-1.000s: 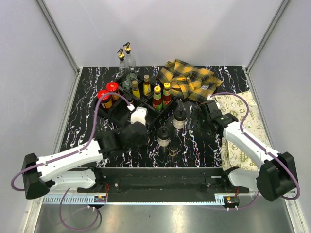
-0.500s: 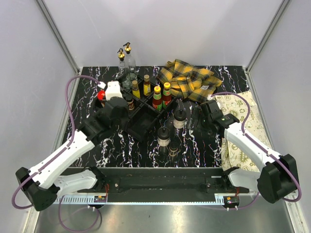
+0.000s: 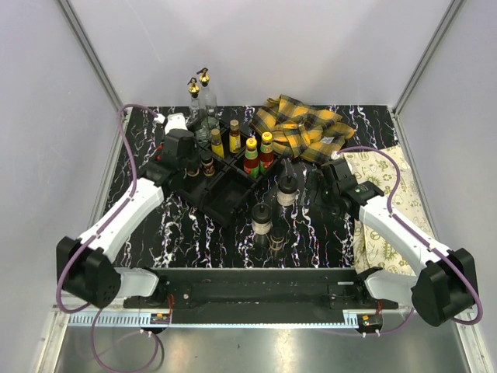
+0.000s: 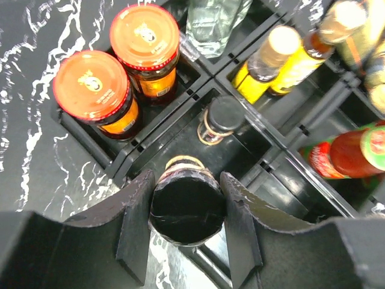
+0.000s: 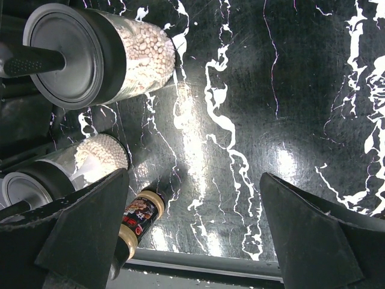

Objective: Organize the condiment bottles
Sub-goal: Place the bottle in the storage box.

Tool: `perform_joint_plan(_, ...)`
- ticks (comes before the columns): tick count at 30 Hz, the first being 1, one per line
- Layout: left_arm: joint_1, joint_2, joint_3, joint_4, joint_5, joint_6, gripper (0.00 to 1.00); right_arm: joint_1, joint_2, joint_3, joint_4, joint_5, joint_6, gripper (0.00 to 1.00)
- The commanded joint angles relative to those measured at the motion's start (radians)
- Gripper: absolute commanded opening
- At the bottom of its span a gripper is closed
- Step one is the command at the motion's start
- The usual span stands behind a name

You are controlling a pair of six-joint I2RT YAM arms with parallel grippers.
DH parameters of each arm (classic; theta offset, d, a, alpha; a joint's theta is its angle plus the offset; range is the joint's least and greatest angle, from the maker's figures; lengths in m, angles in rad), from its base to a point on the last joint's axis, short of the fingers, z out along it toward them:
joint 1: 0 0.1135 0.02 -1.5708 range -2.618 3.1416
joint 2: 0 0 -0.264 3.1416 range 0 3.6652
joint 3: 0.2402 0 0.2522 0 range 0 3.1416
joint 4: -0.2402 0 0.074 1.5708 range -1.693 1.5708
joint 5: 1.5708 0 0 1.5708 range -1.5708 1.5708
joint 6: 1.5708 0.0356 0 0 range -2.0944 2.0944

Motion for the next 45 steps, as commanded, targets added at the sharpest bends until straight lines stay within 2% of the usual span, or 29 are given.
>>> perform_joint_plan(1, 0.026, 0.073, 0.049, 0.112, 0.094, 0.007, 0.00, -0.007, -0.023, 0.037, -0.007, 0.000, -0.001, 1.00)
perform_joint_plan(7, 0.035, 0.235, 0.101, 0.126, 0.194, 0.004, 0.00, -0.007, -0.003, 0.035, -0.012, 0.000, -0.001, 1.00)
perform_joint_plan(20, 0.035, 0.377, 0.110, 0.167, 0.258, -0.008, 0.00, -0.007, -0.002, 0.021, -0.015, 0.009, -0.001, 1.00)
perform_joint_plan(23, 0.035, 0.390, 0.105, 0.176, 0.258, -0.008, 0.06, -0.006, -0.003, 0.018, -0.017, 0.011, -0.001, 1.00)
perform_joint_plan(24, 0.035, 0.394, 0.105, 0.175, 0.261, -0.005, 0.12, -0.007, -0.005, 0.018, -0.017, 0.012, -0.002, 1.00)
perform_joint_plan(30, 0.034, 0.409, 0.099, 0.175, 0.263, 0.008, 0.31, -0.006, 0.000, 0.017, -0.014, 0.011, 0.002, 1.00)
perform_joint_plan(34, 0.032, 0.403, 0.096, 0.173, 0.255, 0.011, 0.53, -0.006, -0.002, 0.017, -0.015, 0.010, 0.001, 1.00)
perform_joint_plan(38, 0.028, 0.389, 0.096, 0.166, 0.247, 0.013, 0.68, -0.007, -0.003, 0.017, -0.013, 0.011, 0.002, 1.00)
perform_joint_plan(45, 0.023, 0.363, 0.102, 0.136, 0.237, 0.015, 0.74, -0.007, -0.014, 0.015, -0.014, 0.007, 0.004, 1.00)
